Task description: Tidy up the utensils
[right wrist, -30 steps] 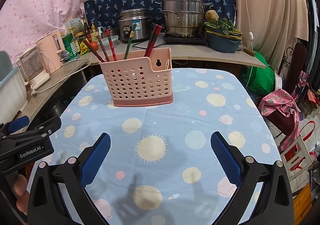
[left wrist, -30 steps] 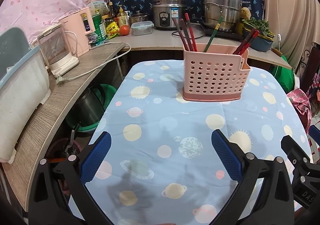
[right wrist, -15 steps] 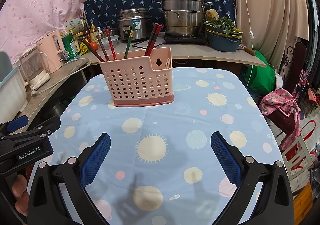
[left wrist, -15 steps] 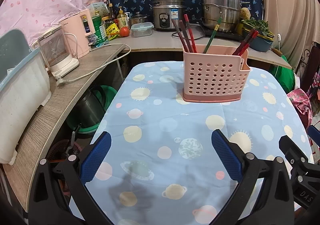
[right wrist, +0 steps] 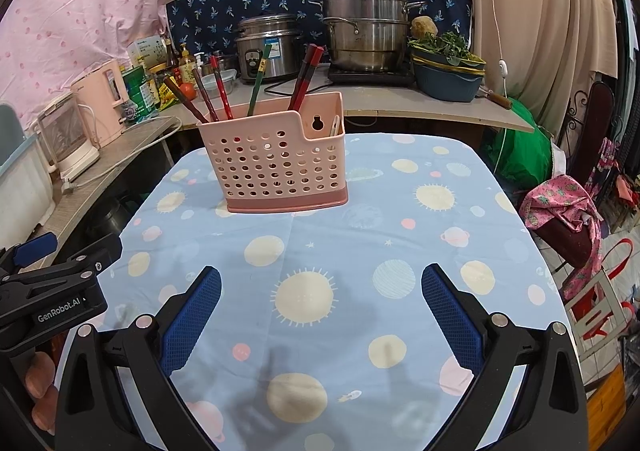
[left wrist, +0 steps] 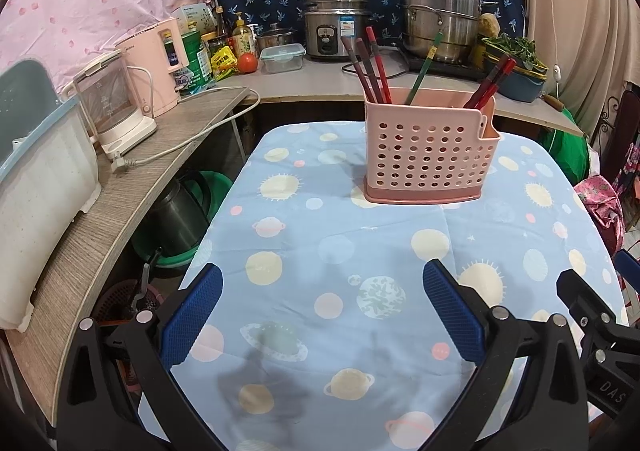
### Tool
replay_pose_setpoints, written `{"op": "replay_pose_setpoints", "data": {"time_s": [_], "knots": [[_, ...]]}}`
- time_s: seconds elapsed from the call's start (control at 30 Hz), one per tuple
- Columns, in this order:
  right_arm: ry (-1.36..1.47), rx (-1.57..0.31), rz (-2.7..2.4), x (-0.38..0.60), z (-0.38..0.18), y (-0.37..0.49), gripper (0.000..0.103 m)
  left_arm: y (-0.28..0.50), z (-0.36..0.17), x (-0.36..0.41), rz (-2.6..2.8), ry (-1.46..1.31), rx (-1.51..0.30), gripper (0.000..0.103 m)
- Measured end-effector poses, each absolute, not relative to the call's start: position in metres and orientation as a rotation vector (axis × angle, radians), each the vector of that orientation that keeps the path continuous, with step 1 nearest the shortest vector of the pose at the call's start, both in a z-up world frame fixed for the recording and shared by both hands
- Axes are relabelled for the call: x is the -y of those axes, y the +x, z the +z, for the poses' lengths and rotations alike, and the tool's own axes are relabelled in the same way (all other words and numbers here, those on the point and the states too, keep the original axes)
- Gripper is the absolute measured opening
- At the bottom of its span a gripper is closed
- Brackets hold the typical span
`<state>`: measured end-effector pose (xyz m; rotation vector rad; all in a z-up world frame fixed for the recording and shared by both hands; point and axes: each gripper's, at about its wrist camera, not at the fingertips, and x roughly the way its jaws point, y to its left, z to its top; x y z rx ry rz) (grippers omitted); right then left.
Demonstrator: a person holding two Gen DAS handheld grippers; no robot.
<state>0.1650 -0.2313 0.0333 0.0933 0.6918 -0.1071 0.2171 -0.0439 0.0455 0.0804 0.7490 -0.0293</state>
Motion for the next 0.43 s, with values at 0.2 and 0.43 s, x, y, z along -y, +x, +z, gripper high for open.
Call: {"op": "replay_pose_setpoints", "data": {"time_s": [0.2, 0.43], "knots": [[0.093, -0.692, -0.107, 0.2317, 0.0334, 0.1651, 0.097, 0.2171, 0.0441, 0.0446, -0.033, 0.084, -0.749, 0.096], [0.092, -0.694, -0.110, 0.2306, 0.0299, 0.1676, 0.097, 0.2171, 0.0436, 0.0438, -0.037, 0.081, -0.735, 0.096]]}}
